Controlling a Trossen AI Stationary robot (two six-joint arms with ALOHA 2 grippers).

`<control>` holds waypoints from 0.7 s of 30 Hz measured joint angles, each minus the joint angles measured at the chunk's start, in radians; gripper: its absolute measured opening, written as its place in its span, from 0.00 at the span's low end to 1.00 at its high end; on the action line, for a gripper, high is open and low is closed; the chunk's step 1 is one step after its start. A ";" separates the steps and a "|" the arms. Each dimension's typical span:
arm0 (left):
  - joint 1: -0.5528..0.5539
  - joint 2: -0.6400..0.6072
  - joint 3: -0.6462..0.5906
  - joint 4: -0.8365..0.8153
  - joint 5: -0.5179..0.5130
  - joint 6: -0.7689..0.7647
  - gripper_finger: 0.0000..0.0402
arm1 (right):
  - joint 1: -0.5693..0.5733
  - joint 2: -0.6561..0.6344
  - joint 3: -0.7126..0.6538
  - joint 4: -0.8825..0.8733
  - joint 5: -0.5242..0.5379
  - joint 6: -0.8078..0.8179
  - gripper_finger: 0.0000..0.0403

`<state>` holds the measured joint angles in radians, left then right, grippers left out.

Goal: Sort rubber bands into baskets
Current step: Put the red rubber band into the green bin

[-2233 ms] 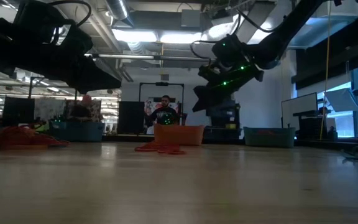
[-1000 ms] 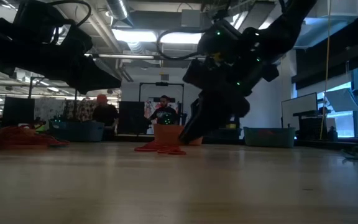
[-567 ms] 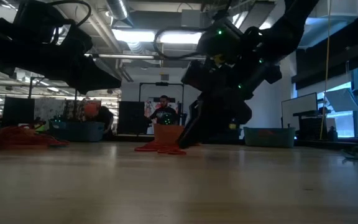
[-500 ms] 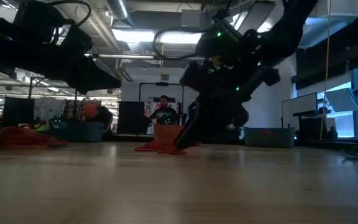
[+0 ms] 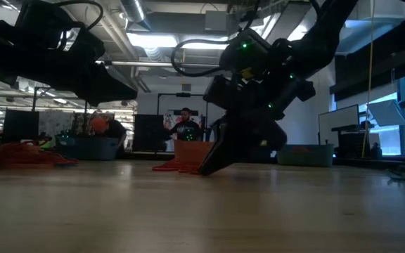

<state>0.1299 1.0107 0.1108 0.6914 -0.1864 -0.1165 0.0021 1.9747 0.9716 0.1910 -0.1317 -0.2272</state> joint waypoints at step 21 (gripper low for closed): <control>0.000 0.000 0.000 -0.003 0.000 0.000 0.11 | 0.131 -0.207 -0.007 -0.157 0.263 -0.069 0.01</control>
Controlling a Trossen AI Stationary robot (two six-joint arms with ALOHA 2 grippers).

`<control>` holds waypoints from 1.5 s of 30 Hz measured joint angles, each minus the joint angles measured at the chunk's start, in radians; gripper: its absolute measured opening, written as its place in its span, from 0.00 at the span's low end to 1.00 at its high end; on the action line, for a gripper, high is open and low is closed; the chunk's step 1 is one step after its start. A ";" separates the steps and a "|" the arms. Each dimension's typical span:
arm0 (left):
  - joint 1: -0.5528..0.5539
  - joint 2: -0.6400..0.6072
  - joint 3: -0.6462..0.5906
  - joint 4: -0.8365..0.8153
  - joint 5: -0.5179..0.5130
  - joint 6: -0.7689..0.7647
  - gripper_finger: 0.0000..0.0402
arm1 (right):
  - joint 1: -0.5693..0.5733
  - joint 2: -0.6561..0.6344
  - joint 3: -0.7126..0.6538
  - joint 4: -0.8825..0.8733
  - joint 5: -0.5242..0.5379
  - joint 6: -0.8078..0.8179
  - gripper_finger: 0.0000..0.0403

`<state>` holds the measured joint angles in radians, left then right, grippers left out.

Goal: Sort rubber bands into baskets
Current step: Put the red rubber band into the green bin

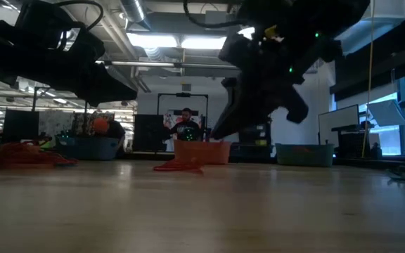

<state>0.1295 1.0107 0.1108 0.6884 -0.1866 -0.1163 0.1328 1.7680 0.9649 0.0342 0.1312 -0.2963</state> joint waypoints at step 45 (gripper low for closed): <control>0.000 0.000 0.000 0.004 0.000 -0.001 0.11 | -0.343 -0.488 0.002 -0.618 0.260 0.143 0.01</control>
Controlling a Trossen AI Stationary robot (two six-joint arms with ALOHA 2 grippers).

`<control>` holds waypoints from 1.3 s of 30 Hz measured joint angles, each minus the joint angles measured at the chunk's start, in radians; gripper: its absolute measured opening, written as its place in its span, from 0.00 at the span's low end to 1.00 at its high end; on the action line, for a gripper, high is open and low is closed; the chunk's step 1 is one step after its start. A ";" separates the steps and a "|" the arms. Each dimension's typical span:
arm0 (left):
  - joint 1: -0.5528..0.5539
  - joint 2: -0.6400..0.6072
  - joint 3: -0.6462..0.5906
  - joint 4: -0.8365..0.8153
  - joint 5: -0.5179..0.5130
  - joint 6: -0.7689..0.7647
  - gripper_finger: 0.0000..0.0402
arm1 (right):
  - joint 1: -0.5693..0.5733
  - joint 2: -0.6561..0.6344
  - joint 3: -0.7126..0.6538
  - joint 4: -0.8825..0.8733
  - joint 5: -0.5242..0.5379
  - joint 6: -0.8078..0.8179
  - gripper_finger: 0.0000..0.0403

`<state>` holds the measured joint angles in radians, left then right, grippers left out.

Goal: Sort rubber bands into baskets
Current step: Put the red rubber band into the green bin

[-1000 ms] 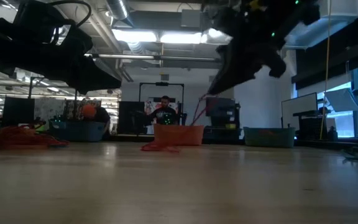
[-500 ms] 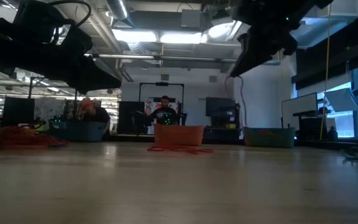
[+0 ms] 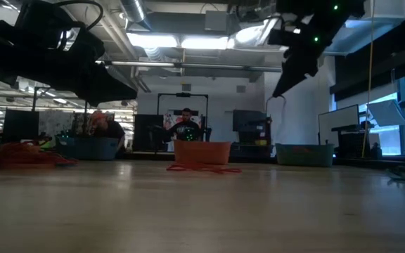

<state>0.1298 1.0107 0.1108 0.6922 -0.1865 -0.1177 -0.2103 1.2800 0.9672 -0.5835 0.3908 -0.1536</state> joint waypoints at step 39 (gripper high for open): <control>0.001 0.000 0.000 -0.001 0.000 0.007 0.11 | -0.467 -0.002 0.000 0.131 0.166 -0.101 0.01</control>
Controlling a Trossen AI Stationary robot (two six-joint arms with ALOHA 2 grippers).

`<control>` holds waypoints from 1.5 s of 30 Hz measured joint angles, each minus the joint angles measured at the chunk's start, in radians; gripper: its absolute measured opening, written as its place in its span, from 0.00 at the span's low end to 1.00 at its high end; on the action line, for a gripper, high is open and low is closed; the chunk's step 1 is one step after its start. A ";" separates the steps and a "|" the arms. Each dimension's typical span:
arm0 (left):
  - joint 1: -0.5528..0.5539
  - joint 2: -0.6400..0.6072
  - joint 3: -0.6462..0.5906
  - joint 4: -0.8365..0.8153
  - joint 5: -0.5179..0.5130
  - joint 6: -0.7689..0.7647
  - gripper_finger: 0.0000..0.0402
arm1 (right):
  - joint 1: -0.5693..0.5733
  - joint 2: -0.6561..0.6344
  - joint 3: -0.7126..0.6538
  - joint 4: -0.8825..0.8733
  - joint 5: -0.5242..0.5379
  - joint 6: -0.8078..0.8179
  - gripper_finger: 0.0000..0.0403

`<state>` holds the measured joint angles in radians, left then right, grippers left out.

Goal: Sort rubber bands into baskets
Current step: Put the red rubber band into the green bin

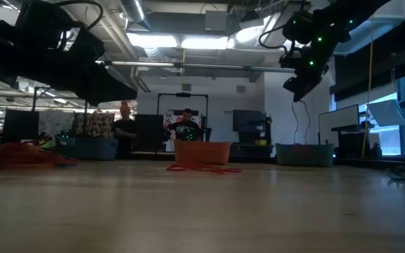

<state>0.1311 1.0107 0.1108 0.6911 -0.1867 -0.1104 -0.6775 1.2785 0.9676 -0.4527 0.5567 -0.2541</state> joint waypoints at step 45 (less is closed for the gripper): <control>0.000 0.000 0.000 0.010 0.000 0.036 0.11 | 0.332 0.267 0.000 0.180 -0.769 0.115 0.44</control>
<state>0.1314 1.0103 0.1112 0.7006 -0.1871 -0.0743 -0.3459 1.5451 0.9676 -0.2729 -0.2119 -0.1390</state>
